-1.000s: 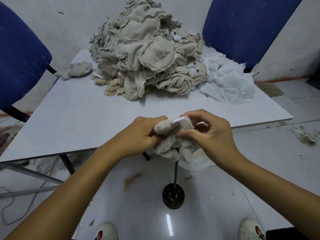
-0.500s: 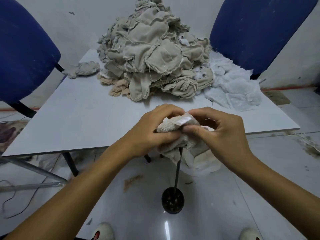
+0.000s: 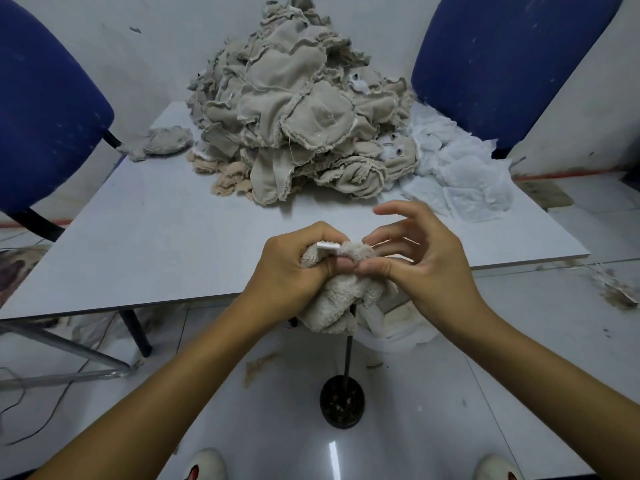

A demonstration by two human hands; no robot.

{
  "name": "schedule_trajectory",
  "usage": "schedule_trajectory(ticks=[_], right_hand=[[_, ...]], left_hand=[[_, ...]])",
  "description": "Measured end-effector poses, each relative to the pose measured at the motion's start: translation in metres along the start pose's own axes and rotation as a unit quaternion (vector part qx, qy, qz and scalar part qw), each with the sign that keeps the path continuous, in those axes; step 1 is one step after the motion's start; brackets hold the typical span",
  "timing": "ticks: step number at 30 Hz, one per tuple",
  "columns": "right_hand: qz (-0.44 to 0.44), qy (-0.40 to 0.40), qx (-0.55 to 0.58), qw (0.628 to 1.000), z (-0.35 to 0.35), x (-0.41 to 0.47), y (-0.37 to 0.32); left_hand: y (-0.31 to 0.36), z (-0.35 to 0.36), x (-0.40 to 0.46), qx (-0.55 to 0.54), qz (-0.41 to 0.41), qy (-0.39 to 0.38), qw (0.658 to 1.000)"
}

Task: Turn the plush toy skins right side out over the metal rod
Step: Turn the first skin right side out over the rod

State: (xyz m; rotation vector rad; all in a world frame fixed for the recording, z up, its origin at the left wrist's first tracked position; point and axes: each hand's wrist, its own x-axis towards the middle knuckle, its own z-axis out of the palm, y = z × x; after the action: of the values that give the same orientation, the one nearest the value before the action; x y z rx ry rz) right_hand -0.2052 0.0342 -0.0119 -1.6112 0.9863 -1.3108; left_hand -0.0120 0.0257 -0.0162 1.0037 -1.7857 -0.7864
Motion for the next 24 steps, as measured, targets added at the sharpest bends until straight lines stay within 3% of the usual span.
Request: schedule_trajectory(ticks=[5, 11, 14, 19, 24], right_hand=[[0.008, 0.001, -0.008, 1.000, 0.002, -0.003, 0.003], [0.006, -0.015, -0.036, 0.999, 0.006, -0.011, 0.002], [0.014, -0.011, -0.038, 0.999, 0.008, -0.014, 0.004], [0.016, 0.032, -0.026, 0.999, 0.002, -0.017, 0.005], [-0.055, 0.058, -0.065, 0.995, 0.008, -0.019, 0.001]], left_hand=[[-0.002, 0.004, -0.003, -0.015, -0.032, -0.025, 0.999], [0.002, -0.006, 0.005, 0.036, -0.112, -0.124, 0.985], [0.007, -0.007, 0.002, 0.028, -0.094, -0.146, 0.984], [0.011, 0.003, 0.001, -0.011, -0.062, -0.073, 0.995], [0.010, 0.006, 0.000, -0.060, -0.015, -0.007, 0.998]])
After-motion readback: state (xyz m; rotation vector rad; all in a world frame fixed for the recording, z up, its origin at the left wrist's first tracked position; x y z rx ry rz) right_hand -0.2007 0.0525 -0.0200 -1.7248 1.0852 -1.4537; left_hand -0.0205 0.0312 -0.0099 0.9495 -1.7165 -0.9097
